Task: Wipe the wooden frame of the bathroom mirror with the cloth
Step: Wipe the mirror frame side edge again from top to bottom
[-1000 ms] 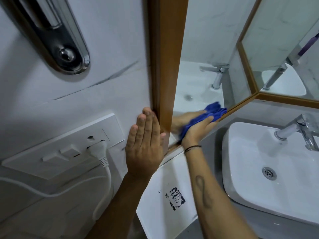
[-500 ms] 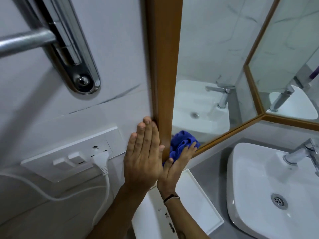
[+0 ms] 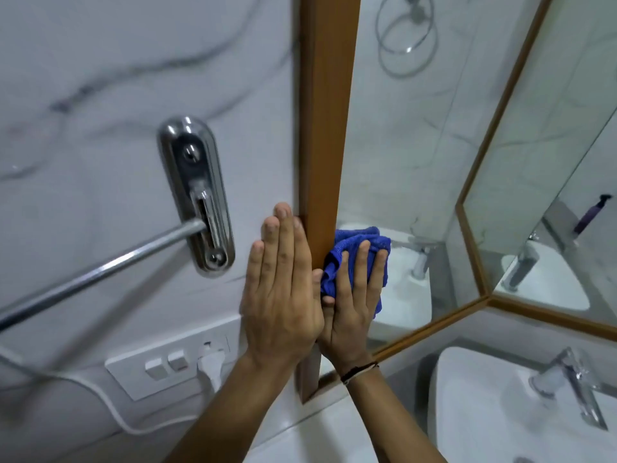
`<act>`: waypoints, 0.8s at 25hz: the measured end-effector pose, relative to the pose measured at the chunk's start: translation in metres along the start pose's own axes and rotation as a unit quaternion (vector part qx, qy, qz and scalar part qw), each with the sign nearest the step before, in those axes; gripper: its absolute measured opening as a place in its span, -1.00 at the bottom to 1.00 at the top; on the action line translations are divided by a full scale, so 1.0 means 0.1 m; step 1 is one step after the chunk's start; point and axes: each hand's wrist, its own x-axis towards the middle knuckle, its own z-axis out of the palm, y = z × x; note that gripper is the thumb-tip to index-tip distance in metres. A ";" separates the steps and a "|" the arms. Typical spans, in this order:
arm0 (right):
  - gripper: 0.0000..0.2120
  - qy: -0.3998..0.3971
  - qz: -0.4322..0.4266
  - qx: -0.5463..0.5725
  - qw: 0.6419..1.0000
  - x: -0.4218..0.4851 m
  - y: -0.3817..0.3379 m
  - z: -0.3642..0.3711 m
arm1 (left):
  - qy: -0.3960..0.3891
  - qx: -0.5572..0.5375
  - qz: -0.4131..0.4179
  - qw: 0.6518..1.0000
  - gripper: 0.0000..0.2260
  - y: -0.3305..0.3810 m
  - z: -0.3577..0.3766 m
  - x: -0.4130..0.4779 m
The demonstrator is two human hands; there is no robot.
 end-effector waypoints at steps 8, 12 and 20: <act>-0.41 0.038 -0.061 -0.016 0.997 1.80 -0.48 -0.40 | 0.092 -0.039 -0.025 0.995 -0.45 0.13 -0.59 1.68; -0.42 0.059 -0.059 -0.024 0.996 2.67 -0.78 -0.56 | 0.122 -0.040 -0.024 0.991 -0.41 0.16 -0.91 2.36; -0.42 0.104 -0.064 -0.039 0.992 4.01 -1.33 -0.87 | 0.114 -0.042 -0.023 0.992 -0.40 0.21 -1.45 3.28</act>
